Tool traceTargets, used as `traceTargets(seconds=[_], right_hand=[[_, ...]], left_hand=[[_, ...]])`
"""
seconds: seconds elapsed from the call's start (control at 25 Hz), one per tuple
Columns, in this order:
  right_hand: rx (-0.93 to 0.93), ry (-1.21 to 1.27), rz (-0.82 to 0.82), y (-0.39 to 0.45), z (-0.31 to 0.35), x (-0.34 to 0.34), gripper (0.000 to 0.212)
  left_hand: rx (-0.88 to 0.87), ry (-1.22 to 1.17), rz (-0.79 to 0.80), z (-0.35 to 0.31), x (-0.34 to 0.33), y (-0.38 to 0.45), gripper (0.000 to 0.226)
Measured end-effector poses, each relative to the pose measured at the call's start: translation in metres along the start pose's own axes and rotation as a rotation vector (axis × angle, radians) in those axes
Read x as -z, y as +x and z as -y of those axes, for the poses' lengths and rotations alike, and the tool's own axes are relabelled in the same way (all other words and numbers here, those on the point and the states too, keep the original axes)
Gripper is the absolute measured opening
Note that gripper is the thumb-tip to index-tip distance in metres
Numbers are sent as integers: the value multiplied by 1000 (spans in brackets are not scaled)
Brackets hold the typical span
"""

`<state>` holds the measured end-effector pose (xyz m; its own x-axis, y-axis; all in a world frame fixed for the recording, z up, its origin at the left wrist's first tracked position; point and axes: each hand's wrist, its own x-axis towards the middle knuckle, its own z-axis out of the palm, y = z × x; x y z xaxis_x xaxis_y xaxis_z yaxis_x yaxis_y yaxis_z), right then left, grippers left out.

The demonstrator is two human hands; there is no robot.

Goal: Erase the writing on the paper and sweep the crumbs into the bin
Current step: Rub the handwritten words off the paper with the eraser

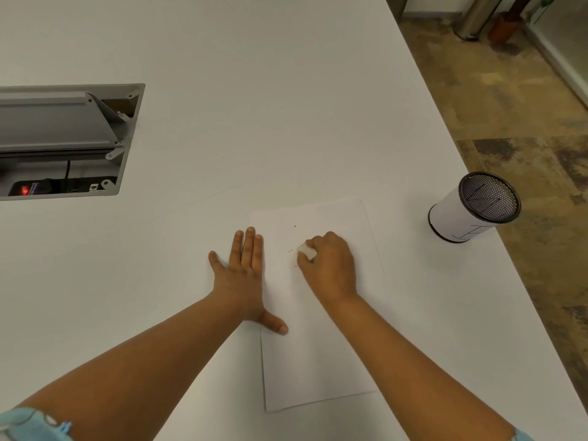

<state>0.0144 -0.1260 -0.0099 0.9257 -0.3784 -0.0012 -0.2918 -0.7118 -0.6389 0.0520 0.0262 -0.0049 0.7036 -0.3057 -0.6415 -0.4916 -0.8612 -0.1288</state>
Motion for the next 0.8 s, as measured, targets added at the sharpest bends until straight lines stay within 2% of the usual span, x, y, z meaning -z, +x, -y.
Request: traceTargets(seconds=[0.24, 0.32, 0.44, 0.48, 0.56, 0.68, 0.8], right_hand=[[-147, 51, -102, 22, -26, 32, 13], [-272, 275, -124, 14, -30, 38, 17], [-538, 753, -106, -2, -40, 49, 25], [-568, 803, -77, -7, -42, 51, 27], [-503, 682, -40, -11, -34, 48, 27], [-322, 388, -90, -1, -9, 32, 22], [-136, 159, -64, 8, 17, 2, 22]], left_hand=[[-4, -6, -15, 0, 0, -1, 162], [-2, -8, -11, 0, 1, -2, 161], [-1, -5, -4, -1, 2, -4, 160], [0, -7, -6, -1, 3, -5, 160], [8, -6, -5, -2, 5, -6, 160], [17, -5, 19, -3, 8, -6, 160], [20, 1, 29, -2, 6, -4, 161]])
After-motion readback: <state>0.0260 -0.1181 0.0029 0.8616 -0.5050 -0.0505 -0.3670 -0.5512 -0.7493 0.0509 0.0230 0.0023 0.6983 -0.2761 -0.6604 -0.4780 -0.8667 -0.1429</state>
